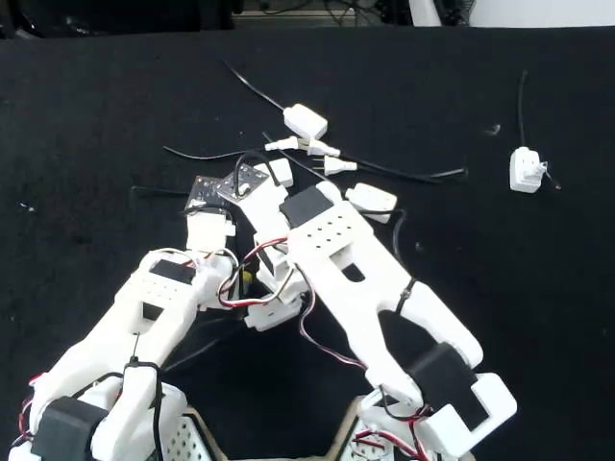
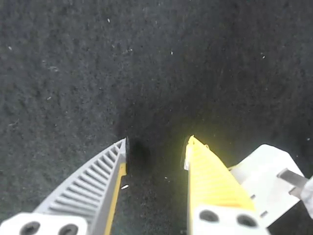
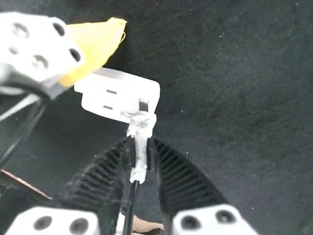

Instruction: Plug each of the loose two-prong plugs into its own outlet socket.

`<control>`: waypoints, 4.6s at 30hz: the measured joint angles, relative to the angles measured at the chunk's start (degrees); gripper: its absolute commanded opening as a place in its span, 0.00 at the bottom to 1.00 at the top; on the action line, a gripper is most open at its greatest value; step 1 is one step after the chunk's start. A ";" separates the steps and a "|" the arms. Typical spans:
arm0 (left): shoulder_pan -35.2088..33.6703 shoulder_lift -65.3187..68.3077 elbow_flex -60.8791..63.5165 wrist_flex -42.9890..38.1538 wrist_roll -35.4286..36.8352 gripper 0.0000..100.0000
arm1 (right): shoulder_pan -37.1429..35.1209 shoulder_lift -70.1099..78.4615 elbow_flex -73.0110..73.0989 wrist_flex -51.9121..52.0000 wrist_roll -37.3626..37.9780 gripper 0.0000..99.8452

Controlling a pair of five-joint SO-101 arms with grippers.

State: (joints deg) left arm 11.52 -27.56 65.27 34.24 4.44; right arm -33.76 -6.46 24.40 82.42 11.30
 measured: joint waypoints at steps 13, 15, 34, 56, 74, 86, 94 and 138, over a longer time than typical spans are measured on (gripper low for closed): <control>-4.66 0.00 0.00 0.00 0.00 0.19 | 0.00 4.13 -3.34 -0.88 0.35 0.01; -4.66 0.00 0.00 0.00 0.00 0.19 | 0.00 5.63 -4.04 -0.97 0.35 0.01; -4.66 0.00 0.00 0.00 0.00 0.19 | 2.46 -4.40 -11.52 14.95 11.78 0.19; -4.66 0.00 0.00 0.00 0.00 0.19 | -3.87 -2.64 -2.90 16.44 14.24 0.19; -4.66 0.00 0.00 0.00 0.09 0.19 | -5.80 -2.11 2.73 11.25 14.24 0.19; -4.66 0.00 -0.09 0.00 0.00 0.19 | 0.53 -2.11 3.25 9.41 19.08 0.12; -4.66 0.00 -0.09 0.00 0.00 0.19 | 0.53 -2.11 3.25 9.41 19.16 0.12; -5.10 0.00 -0.18 -0.18 0.26 0.19 | 0.53 4.40 0.79 6.42 18.64 0.03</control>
State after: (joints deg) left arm 6.42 -27.56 65.10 34.07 4.70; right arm -33.23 -2.07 25.19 88.84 29.93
